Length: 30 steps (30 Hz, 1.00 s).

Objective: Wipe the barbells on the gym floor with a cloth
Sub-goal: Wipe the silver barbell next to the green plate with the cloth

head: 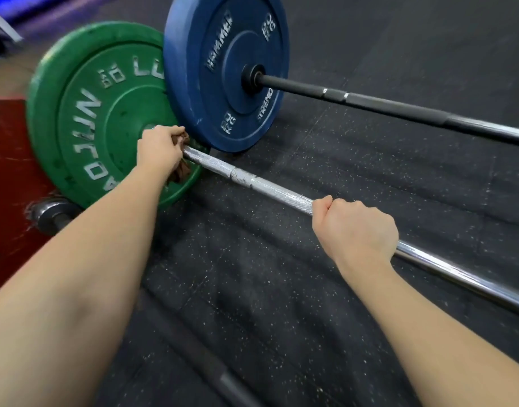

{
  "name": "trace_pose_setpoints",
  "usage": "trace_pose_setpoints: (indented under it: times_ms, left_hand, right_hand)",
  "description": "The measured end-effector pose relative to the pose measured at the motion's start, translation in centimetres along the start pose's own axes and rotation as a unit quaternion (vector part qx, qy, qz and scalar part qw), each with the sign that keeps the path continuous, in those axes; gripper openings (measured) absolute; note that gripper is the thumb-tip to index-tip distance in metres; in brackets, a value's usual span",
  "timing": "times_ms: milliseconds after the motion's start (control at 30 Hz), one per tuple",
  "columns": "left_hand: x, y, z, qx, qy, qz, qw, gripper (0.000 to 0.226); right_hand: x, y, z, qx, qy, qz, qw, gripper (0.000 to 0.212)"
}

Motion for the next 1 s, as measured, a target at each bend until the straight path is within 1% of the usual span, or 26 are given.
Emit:
trace_pose_setpoints:
  times_ms: [100,167,300,400,500,567,667,767,867,1000]
  left_hand:
    - [-0.5,-0.2,0.9,-0.002,0.052,-0.009,0.999,0.037]
    - [-1.2,-0.6,0.3,-0.013,0.047,-0.023,0.999,0.04]
    - [-1.3,-0.4,-1.9,-0.013,0.043,-0.121,0.992,0.027]
    - [-2.2,-0.9,-4.6,-0.016,0.015,-0.152,0.988,0.026]
    - [-3.7,-2.1,-7.3,-0.048,-0.024,-0.142,0.988,0.03]
    - [-3.7,-2.4,-7.4,-0.066,-0.044,-0.132,0.988,0.031]
    - [-2.4,-2.0,-5.1,-0.058,-0.057,-0.092,0.992,0.03]
    - [0.0,-1.3,-2.0,-0.032,-0.031,-0.08,0.996,0.03]
    - [1.0,-0.7,0.3,-0.007,0.014,-0.073,0.997,0.028]
    - [-0.3,-1.4,0.5,-0.034,0.079,-0.088,0.992,0.031]
  right_hand:
    - [0.0,0.0,0.0,0.004,-0.002,-0.001,1.0,0.053]
    - [0.0,-0.1,0.0,0.006,-0.004,0.002,1.0,0.051]
    - [0.0,-0.1,0.2,0.013,-0.016,0.008,1.0,0.051]
    - [0.1,0.0,0.0,0.008,-0.015,0.013,1.0,0.052]
    - [0.1,0.1,-0.1,0.004,-0.014,0.014,1.0,0.052]
    - [0.0,0.1,-0.1,0.003,-0.013,0.012,1.0,0.053]
    - [0.1,0.2,-0.1,0.007,-0.01,0.01,1.0,0.052]
    - [0.0,0.1,-0.1,0.011,-0.01,0.005,1.0,0.052]
    - [0.1,0.0,0.1,0.015,-0.012,0.007,1.0,0.053]
    - [0.1,0.1,0.1,0.02,-0.009,0.011,1.0,0.052]
Point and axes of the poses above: each hand's wrist, its own z-axis towards the middle knuckle, its own y-axis out of the back of the hand, x = y × z, the point moved 3 cm from there along z, towards the middle knuckle, and after that the axes turned 6 degrees about x, right-handed, at the moved point
